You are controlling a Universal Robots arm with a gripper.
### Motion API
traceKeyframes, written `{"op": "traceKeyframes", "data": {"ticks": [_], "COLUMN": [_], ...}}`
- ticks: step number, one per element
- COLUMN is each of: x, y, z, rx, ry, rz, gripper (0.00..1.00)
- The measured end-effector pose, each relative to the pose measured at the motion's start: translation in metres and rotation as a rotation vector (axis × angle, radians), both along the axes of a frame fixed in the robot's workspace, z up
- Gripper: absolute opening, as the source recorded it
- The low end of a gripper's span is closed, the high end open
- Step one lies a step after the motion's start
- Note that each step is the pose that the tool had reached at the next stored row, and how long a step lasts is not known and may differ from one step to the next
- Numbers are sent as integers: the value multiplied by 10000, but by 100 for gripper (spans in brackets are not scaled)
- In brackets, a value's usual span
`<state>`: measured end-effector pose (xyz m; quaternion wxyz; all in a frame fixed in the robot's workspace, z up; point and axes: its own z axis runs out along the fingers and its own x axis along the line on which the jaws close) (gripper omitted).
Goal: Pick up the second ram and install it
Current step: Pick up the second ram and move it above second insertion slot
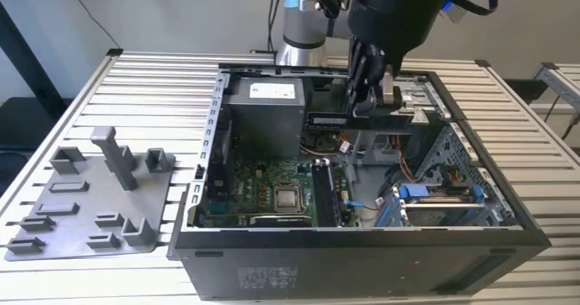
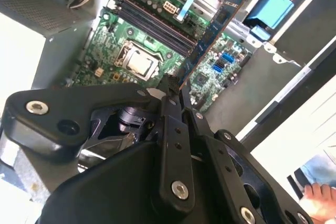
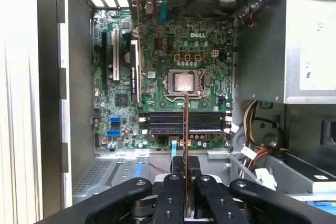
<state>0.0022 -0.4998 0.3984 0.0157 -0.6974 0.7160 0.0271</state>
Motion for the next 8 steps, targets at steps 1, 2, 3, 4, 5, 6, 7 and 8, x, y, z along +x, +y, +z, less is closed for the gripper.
{"op": "traceKeyframes", "data": {"ticks": [1,2,3,4,5,6,7,8], "x": [-4,-8,-12,-15,-19,-22,-25,-28], "y": [26,52,79,108,138,171,206,243], "z": [0,-1,-1,-2,-2,-3,-3,-4], "rx": [0,0,0,0,0,0,-1,0], "ry": [0,0,0,0,0,0,1,0], "rz": [-1,-2,-2,-3,-2,-3,-3,-2], "gripper": [14,14,14,14,14,14,14,14]}}
